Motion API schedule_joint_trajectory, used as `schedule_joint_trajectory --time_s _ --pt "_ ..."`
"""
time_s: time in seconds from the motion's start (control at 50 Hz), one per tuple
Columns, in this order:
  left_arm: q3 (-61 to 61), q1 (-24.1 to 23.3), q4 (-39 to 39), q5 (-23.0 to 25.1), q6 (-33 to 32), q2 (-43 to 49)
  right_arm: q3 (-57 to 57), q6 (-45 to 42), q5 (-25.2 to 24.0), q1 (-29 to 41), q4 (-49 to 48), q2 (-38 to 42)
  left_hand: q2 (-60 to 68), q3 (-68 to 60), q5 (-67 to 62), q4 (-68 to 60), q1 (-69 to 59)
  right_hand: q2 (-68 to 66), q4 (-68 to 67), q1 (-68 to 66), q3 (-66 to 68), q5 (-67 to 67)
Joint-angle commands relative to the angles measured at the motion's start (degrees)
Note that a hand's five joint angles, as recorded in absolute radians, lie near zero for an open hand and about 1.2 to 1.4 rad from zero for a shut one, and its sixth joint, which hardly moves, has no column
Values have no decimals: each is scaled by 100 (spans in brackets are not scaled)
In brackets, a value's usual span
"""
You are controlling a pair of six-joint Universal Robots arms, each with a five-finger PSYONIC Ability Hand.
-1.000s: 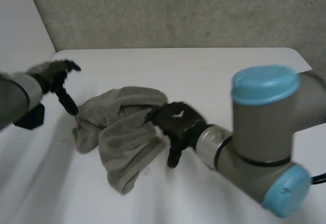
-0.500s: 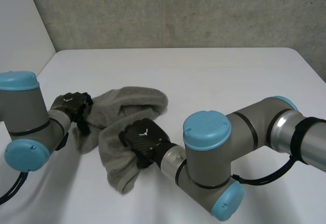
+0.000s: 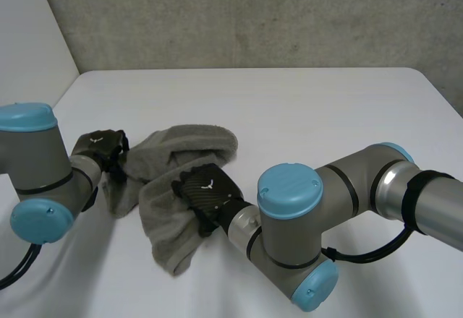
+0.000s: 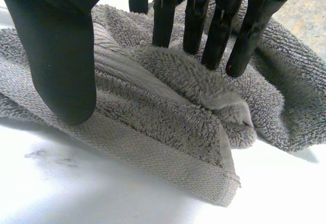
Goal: Fold the laundry
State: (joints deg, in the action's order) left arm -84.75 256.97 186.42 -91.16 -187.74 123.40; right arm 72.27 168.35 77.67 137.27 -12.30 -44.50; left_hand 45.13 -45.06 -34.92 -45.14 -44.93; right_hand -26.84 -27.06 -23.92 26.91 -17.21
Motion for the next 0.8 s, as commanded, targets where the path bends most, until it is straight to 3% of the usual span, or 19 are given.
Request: schedule_joint_trajectory --time_s 0.02,0.04,0.06,0.08,0.26,0.36,0.52,0.64,0.8 --pt "-42 -7 -62 -25 0 -132 -64 -12 -15 1 -71 91 1857 -1865 -1879 -1856 -1877 -3925 -3903 -4217 3918 -3888" --pt "-42 -7 -62 -33 0 -140 -64 -12 -15 1 -71 91 2457 -2464 -2478 -2456 -2477 -3942 -3920 -4235 3935 -3906" --pt "-42 -7 -62 -34 0 -140 -81 -4 -15 1 -123 91 2463 -2470 -2484 -2462 -2483 -5302 -5280 -5594 5295 -5265" --pt "-42 -7 -80 -34 0 -184 -90 14 -15 -8 -159 73 3477 -3484 -3498 -3476 -3497 -5315 -5293 -5608 5309 -5279" --pt "-42 2 -614 -86 27 -938 -2 5 21 -219 61 -472 3487 -3494 -3508 -3486 -3507 -5316 -5294 -5608 5309 -5279" --pt "-42 -24 -1290 -60 88 -1615 182 -39 12 -1455 876 -1514 3487 -3494 -3508 -3486 -3507 -5316 -5294 -5608 5309 -5279" --pt "-120 -147 -2197 -16 123 -2802 -2 -153 -234 -2555 1511 -2834 3487 -3494 -3508 -3486 -3507 -5316 -5294 -5608 5309 -5279" --pt "-200 -262 -2233 -25 361 -3006 24 -153 -366 -2671 1537 -2941 3487 -3494 -3508 -3486 -3507 -5316 -5294 -5608 5309 -5279" --pt "-297 -684 -2374 -60 809 -2294 279 -162 -375 -2636 1669 -2440 3487 -3494 -3508 -3486 -3507 -5316 -5294 -5608 5309 -5279"
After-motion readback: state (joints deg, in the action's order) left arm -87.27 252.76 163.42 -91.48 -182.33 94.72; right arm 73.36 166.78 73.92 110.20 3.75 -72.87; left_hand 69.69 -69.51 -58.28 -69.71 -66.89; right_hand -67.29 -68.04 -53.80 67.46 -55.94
